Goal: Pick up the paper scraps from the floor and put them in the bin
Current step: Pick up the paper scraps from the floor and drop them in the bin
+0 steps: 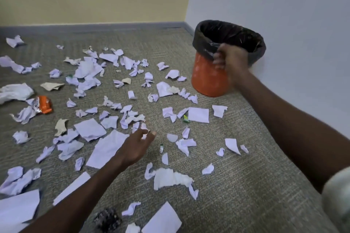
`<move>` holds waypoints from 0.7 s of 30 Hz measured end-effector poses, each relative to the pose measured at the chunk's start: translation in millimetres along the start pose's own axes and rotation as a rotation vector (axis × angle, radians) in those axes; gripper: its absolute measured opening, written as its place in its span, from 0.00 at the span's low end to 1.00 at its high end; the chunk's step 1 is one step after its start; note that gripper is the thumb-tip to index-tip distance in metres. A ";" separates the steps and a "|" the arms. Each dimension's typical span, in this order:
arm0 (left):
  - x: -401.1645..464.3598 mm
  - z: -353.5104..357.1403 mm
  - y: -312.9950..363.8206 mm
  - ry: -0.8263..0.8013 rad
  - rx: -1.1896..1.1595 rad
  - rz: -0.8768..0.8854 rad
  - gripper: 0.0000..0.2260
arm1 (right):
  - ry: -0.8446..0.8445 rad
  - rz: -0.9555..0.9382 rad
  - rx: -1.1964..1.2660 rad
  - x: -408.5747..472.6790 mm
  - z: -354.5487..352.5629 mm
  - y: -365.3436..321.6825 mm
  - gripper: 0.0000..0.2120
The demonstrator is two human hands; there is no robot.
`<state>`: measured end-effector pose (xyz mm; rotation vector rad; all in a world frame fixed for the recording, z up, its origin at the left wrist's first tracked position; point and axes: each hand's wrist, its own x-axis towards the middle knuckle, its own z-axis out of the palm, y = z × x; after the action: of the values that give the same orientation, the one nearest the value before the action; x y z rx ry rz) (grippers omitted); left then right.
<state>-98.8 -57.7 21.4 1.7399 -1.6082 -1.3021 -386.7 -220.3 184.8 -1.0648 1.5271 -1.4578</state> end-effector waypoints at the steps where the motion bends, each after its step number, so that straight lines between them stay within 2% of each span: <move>1: -4.2 6.0 -4.2 -0.032 0.089 0.011 0.31 | -0.084 -0.002 -0.137 -15.9 -3.7 19.1 0.08; 3: -11.7 18.8 -13.7 -0.117 0.276 0.055 0.44 | -0.329 0.028 -0.480 -50.2 -14.3 63.0 0.11; 4: -15.6 25.1 -18.2 -0.157 0.373 0.070 0.52 | -0.479 0.057 -0.669 -68.1 -21.1 86.3 0.15; 5: -19.5 31.4 -21.6 -0.188 0.474 0.075 0.58 | -0.617 0.092 -0.864 -84.3 -26.4 107.1 0.24; 6: -23.0 38.3 -26.7 -0.213 0.576 0.074 0.61 | -0.747 0.134 -1.057 -99.3 -33.0 126.3 0.37; 7: -28.1 45.9 -29.9 -0.229 0.663 0.078 0.59 | -0.851 0.191 -1.239 -111.6 -40.0 145.1 0.50; 8: -31.3 54.2 -35.7 -0.234 0.720 0.085 0.56 | -0.925 0.249 -1.385 -125.7 -46.5 160.9 0.59; 9: -35.3 62.2 -40.3 -0.227 0.745 0.099 0.53 | -0.972 0.295 -1.466 -140.8 -52.6 173.3 0.64; 11: -41.4 76.4 -45.6 -0.175 0.749 0.125 0.51 | -0.980 0.319 -1.471 -170.6 -60.9 196.0 0.68; 15: -44.9 93.7 -49.8 -0.029 0.645 0.168 0.51 | -0.807 0.200 -1.247 -189.4 -57.0 230.6 0.74; 18: -37.7 96.5 -46.7 0.043 0.531 0.190 0.49 | -0.713 0.133 -1.105 -176.9 -42.3 234.2 0.71; 21: -22.3 94.9 -38.0 0.032 0.475 0.147 0.49 | -0.683 0.113 -1.063 -155.8 -26.4 227.2 0.69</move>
<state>-156.3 -2.2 -46.1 1.8405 -2.1075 -0.8642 -369.2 -65.3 -43.8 -1.7734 1.7508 -0.0259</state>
